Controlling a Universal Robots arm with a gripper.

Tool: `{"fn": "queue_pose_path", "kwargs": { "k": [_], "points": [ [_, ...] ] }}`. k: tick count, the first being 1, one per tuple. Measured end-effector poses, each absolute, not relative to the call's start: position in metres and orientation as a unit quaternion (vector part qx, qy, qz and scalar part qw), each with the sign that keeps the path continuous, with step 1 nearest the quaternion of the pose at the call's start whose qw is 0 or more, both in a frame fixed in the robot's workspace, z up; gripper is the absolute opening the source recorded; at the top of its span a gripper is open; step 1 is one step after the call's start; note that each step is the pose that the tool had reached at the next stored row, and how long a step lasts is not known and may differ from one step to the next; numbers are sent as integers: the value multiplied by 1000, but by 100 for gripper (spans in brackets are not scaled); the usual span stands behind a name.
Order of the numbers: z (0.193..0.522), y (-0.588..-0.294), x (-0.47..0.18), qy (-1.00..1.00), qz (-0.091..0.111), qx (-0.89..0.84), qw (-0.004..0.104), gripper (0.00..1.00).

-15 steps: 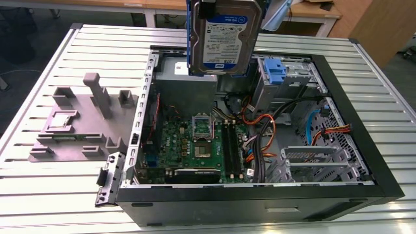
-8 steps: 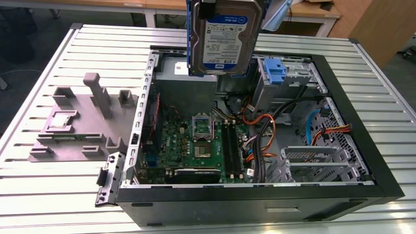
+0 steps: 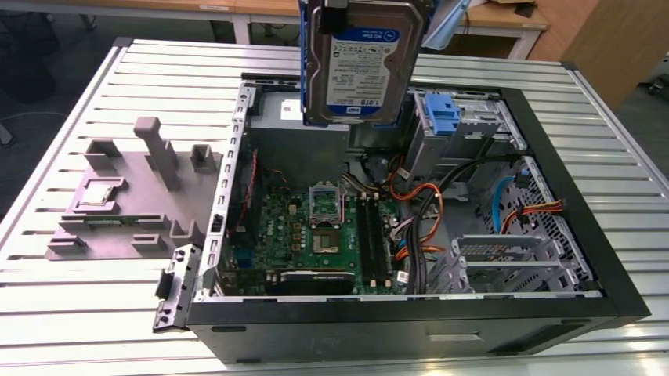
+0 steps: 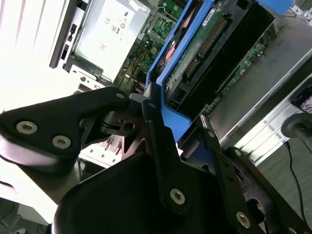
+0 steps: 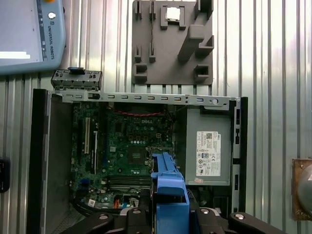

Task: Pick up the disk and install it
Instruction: 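Insert the disk into the insertion slot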

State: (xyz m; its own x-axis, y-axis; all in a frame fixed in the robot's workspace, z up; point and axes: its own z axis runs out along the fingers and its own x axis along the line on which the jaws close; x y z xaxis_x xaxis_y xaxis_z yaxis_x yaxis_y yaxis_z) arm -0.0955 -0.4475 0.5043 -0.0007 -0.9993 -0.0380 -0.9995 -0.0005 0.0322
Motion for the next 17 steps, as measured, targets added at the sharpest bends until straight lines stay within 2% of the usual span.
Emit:
{"fn": "queue_pose_path", "kwargs": {
  "k": [17],
  "points": [
    [504,-448,-90,707,25,-707,2,36]
  ]
}}
